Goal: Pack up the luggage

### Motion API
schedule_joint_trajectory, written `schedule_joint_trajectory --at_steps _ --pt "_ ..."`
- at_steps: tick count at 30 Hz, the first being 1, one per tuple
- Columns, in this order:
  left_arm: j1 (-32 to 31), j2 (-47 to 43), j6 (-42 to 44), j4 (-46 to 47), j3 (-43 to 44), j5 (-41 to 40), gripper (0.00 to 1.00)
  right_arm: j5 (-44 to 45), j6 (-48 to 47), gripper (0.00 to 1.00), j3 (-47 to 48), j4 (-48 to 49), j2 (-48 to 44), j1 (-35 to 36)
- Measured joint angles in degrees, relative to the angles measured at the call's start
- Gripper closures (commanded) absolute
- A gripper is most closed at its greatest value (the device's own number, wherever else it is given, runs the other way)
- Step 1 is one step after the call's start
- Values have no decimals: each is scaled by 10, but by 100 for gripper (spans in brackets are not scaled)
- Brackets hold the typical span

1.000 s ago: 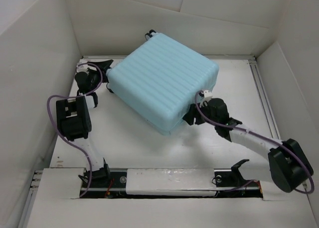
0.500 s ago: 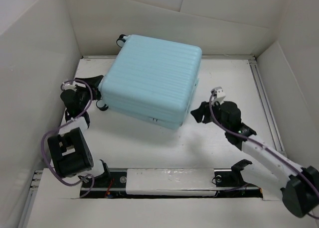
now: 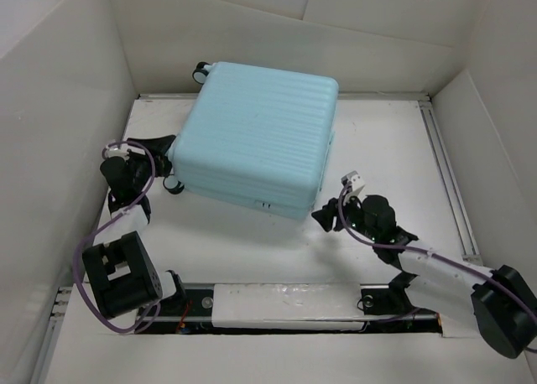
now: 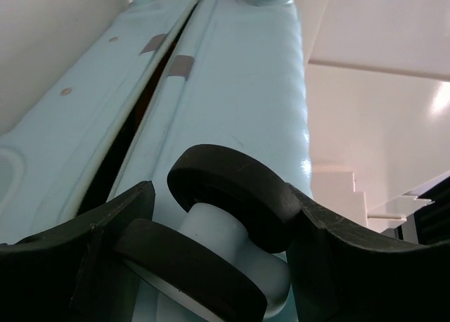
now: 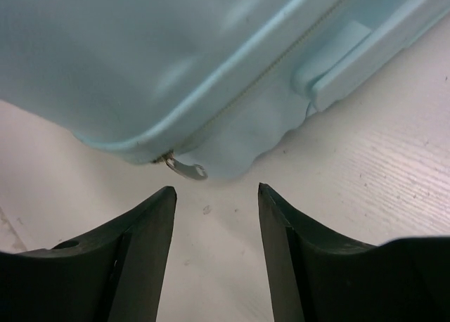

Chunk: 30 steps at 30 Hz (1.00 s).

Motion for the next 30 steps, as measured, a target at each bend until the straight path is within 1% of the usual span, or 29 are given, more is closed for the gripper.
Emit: schedule_joint_trajectory --at_steps 4,9,11,13,14,16,17,20,22,26,30 --pt "8 -5 2 0 -30 2 100 -16 -23 42 5 47 44 0" --pt "9 -7 10 12 -34 3 100 -35 -46 42 30 66 97 4" --pt "9 -7 16 12 -34 4 100 -36 -51 47 34 73 109 14" --pt "9 -7 20 12 -34 3 100 -31 -56 57 34 84 113 24" --pt "9 -7 21 12 -34 3 100 -25 -59 68 33 85 112 27" --pt "9 -7 26 13 -34 3 100 -12 -63 79 28 85 109 31" --pt "10 -7 28 13 -34 3 100 -7 -62 88 25 87 106 32" --pt "9 -7 31 13 -35 3 100 11 -53 99 16 93 95 50" --pt "7 -7 31 14 -35 -2 100 39 -39 100 11 92 82 75" --pt "2 -8 30 19 -35 -18 100 148 14 100 4 59 39 144" --pt "2 -23 30 20 -42 -30 100 261 75 100 -8 11 -16 264"
